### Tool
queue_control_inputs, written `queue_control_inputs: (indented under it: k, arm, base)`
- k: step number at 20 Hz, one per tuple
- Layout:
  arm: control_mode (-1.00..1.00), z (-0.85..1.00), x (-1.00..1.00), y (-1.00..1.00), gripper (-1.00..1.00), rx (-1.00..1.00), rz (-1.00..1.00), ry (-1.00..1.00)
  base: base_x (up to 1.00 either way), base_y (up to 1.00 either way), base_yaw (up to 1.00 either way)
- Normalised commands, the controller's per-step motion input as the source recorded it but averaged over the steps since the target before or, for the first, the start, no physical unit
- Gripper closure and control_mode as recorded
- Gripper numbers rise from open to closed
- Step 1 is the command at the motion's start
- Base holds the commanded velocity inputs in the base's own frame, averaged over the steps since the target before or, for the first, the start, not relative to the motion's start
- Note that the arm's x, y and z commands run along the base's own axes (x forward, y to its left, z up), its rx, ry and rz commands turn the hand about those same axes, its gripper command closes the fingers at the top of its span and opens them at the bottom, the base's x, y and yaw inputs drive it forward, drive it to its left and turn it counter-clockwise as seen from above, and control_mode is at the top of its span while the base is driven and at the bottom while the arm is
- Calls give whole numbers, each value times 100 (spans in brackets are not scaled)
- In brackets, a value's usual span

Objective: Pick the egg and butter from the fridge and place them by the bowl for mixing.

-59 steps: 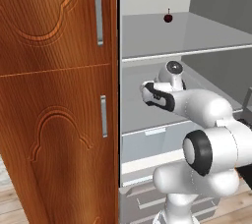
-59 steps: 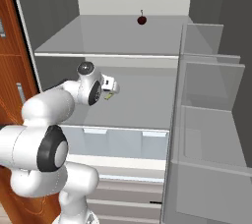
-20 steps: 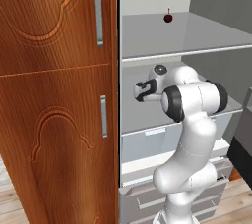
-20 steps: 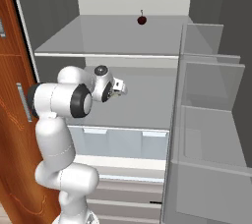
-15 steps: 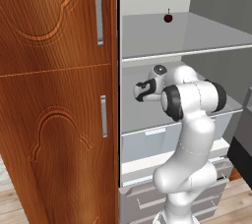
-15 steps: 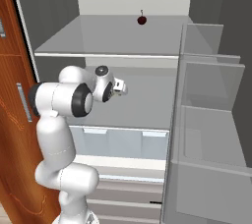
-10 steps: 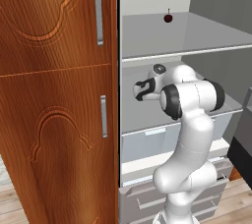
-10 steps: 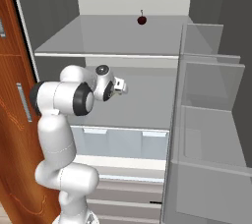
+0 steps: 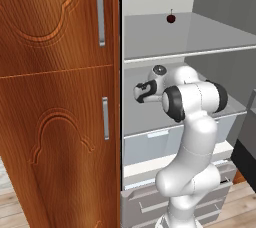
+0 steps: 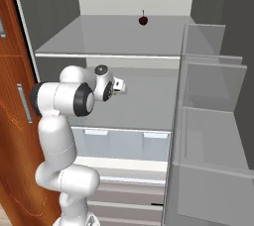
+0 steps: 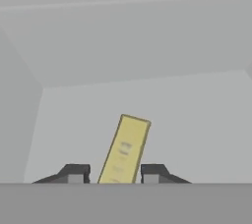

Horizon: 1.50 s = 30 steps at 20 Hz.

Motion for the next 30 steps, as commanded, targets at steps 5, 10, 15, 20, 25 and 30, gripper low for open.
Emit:
queue_control_inputs:
  k: [5, 10, 15, 20, 25, 30]
  arm:
    - [-100, -42, -42, -7, 100, 0, 0, 0]
    - [-100, -22, -63, -18, 100, 0, 0, 0]
    - [-100, 4, -78, -22, 100, 3, 0, 0]
    - [-100, 27, -70, -13, 100, 0, 0, 0]
    - [-100, 50, -63, -9, 100, 1, 0, 8]
    - [-100, 58, -63, -6, 100, 5, 0, 12]
  base:
    - [0, 0, 0]
    - [0, 0, 0]
    - [0, 0, 0]
    - [0, 0, 0]
    - [0, 0, 0]
    - [0, 0, 0]
